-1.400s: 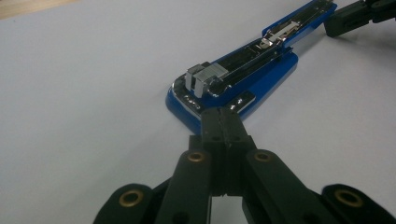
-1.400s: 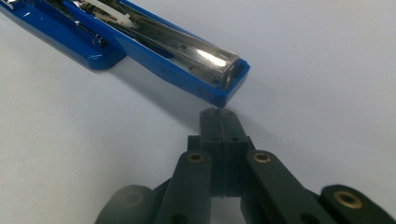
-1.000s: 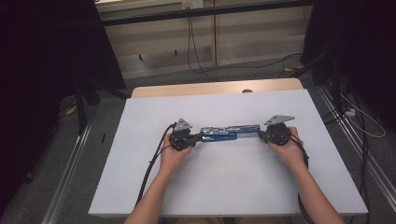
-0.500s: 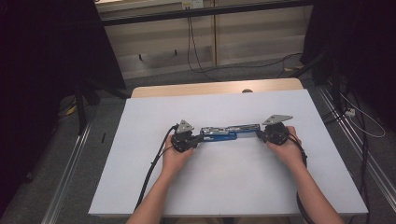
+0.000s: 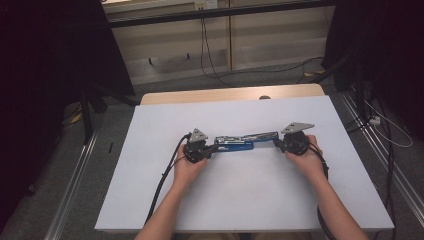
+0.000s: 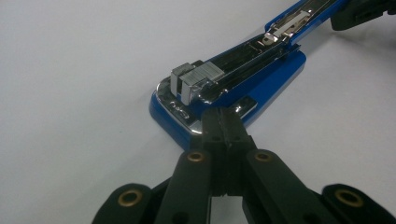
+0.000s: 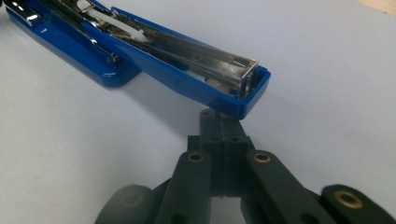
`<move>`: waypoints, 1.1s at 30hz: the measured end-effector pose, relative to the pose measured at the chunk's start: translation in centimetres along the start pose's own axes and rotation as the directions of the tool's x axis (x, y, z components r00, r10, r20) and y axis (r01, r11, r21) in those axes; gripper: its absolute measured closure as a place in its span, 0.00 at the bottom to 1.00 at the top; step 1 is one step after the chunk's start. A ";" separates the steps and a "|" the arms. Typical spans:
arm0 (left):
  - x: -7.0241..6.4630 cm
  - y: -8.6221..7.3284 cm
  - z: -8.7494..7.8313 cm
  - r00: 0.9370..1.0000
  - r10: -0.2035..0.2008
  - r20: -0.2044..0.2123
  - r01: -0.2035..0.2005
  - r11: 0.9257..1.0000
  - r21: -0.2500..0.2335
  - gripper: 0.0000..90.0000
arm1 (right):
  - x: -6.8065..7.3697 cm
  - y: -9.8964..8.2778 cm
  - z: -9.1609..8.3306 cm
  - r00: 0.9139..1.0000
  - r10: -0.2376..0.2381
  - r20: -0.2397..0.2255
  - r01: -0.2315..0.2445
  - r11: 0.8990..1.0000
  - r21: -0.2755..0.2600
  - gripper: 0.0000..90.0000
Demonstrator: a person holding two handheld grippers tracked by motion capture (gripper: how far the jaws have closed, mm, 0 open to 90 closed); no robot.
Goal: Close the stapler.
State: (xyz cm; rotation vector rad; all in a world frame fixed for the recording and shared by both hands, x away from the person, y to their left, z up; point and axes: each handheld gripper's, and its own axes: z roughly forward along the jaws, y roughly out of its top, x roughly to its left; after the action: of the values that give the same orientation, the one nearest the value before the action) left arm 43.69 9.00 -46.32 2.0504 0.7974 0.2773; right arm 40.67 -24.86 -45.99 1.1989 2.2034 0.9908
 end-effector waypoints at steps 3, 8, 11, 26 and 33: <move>0.0 0.0 0.0 1.000 -0.001 -0.002 0.001 1.000 0.000 1.00 | 0.1 0.1 0.0 1.000 -0.005 -0.001 0.005 1.000 -0.004 1.00; 0.0 0.0 0.0 1.000 0.004 -0.004 -0.004 1.000 0.003 1.00 | 0.2 0.3 -0.2 1.000 -0.003 -0.009 0.003 1.000 -0.022 1.00; -0.1 0.0 0.0 1.000 0.000 -0.011 0.000 1.000 0.006 1.00 | 0.3 0.3 -0.2 1.000 0.000 -0.019 -0.001 1.000 -0.024 1.00; -0.1 0.2 -0.7 1.000 -0.019 0.003 0.019 1.000 -0.007 0.92 | 0.8 0.5 -0.3 0.998 0.014 -0.057 -0.017 0.999 -0.052 0.93; 0.1 0.2 -2.3 0.999 -0.046 0.010 0.046 0.999 -0.025 0.70 | 1.3 0.6 -0.3 0.998 0.020 -0.059 -0.025 0.997 -0.075 0.69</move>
State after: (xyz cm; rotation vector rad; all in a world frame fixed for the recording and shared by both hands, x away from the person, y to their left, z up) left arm 42.78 10.47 -44.81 2.0055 0.8299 0.2510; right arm 40.07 -23.63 -45.41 1.1771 2.1803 1.1216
